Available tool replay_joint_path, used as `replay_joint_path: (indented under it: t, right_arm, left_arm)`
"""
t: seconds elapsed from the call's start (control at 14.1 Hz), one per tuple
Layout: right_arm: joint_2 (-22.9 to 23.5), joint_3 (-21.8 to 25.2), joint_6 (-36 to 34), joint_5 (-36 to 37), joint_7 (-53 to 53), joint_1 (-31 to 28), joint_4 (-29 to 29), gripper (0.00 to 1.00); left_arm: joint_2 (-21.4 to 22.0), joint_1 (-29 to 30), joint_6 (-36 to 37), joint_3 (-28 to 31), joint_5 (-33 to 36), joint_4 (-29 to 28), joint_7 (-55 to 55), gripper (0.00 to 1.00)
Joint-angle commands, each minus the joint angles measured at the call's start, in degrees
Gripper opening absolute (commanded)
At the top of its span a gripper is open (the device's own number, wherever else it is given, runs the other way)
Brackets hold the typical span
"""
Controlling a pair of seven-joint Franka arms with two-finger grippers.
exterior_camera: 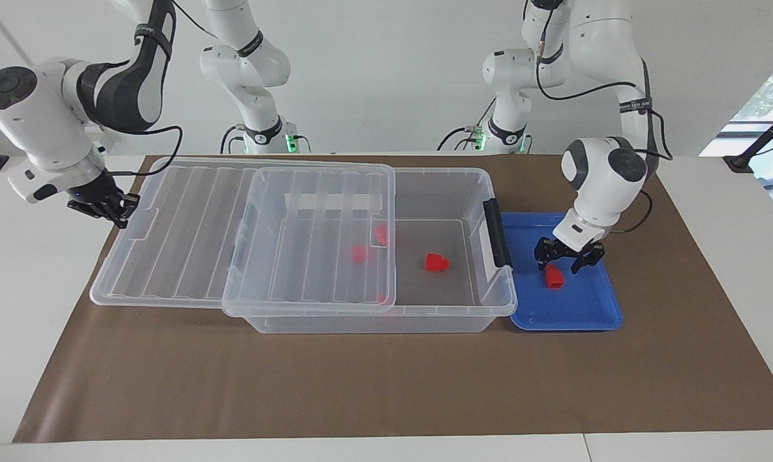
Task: Place red block in blue tray from box
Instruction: 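Release the red block in the blue tray and withdraw the left gripper, then move the right gripper to the slid-open lid edge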
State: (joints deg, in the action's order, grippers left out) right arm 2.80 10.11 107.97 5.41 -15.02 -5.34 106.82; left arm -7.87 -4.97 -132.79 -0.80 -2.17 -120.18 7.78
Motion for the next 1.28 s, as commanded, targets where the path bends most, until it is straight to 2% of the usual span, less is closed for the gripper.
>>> replay_joint_path:
  t: [0.0,0.28,0.43,0.57,0.78,0.99,1.2]
  right_arm:
    - [-1.6,-0.9,1.4,-1.4,0.7,0.0,2.4,0.0]
    - [-0.7,-0.6,-0.8,-1.3,-0.4,-0.2,-1.2,0.0]
    - [-0.3,0.0,-2.6,-1.1,-2.8,-0.3,-2.9,0.0]
    - [-0.6,2.2,-2.0,-1.1,-6.0,-0.3,-2.0,0.0]
    - [-1.6,2.6,0.5,-1.2,-6.2,-0.3,1.8,0.0]
    - [-2.4,2.5,3.0,-1.2,-5.8,-0.3,4.5,0.0]
    - [-2.2,1.4,3.6,-1.3,-3.9,-0.2,4.9,0.0]
  left_arm:
    - [4.4,0.1,11.0,-0.4,0.7,5.7,0.1,1.0]
    - [7.6,0.0,25.5,-0.8,0.3,16.8,-0.3,1.0]
    - [7.5,0.0,32.4,-0.9,0.2,22.9,-0.4,1.0]
    - [7.5,0.4,38.2,-0.6,0.2,27.4,-0.5,1.0]
    - [8.0,1.9,43.4,0.0,0.2,28.9,-0.5,1.0]
    - [8.2,3.4,44.8,-0.4,0.1,29.3,-0.4,1.0]
    - [8.4,3.6,44.9,-0.5,0.1,29.2,-0.4,1.0]
